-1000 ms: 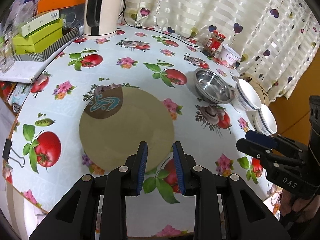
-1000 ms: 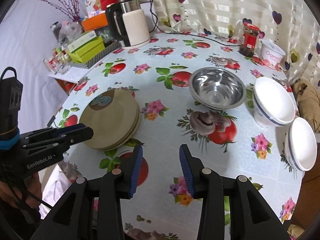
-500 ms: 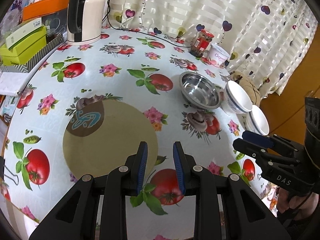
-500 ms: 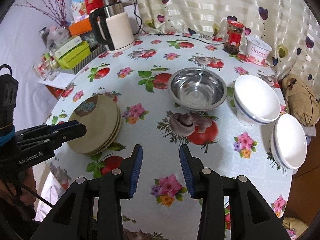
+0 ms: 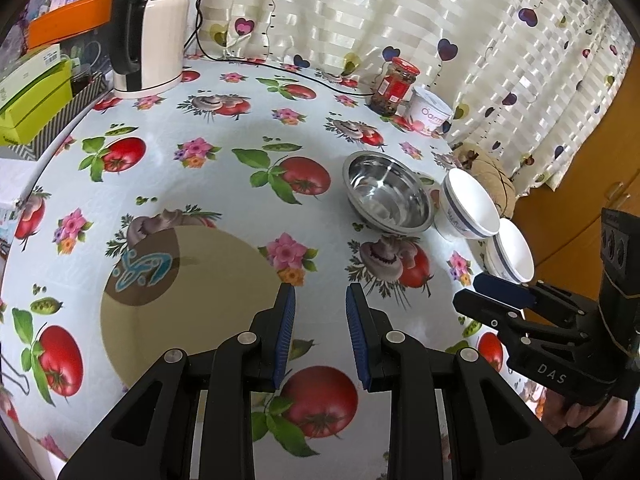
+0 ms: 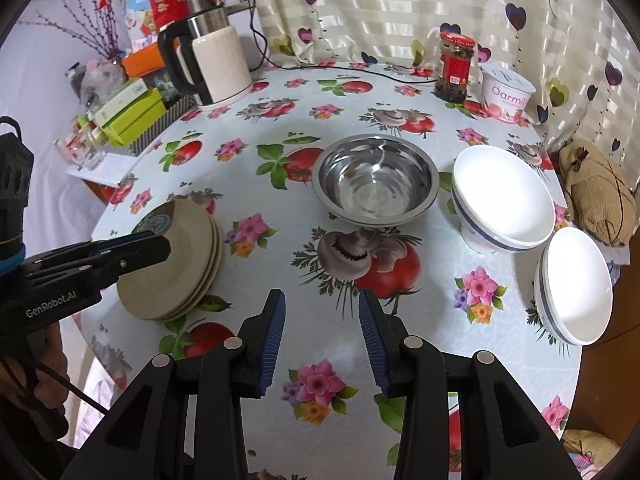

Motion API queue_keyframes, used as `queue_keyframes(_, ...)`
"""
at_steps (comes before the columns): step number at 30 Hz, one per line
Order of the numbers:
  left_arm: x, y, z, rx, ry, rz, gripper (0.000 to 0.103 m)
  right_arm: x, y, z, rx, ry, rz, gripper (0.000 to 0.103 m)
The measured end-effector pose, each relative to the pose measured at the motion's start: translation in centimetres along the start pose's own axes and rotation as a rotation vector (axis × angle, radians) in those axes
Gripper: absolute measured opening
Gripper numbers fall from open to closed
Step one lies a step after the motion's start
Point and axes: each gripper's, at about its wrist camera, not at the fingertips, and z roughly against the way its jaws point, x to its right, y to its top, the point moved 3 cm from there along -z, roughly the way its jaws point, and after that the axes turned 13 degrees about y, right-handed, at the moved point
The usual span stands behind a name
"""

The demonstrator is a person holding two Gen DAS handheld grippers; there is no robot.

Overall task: Organize plates and bowls
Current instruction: 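Move both grippers away from the plates toward the steel bowl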

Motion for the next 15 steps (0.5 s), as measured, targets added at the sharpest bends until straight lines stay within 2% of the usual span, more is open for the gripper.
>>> queue_keyframes(15, 1.3, 0.9, -1.0, -0.014, -0.02, -0.019, 0.027, 1.8, 0.6, -0.3, 0.01, -0.013, -0.038, 0.038)
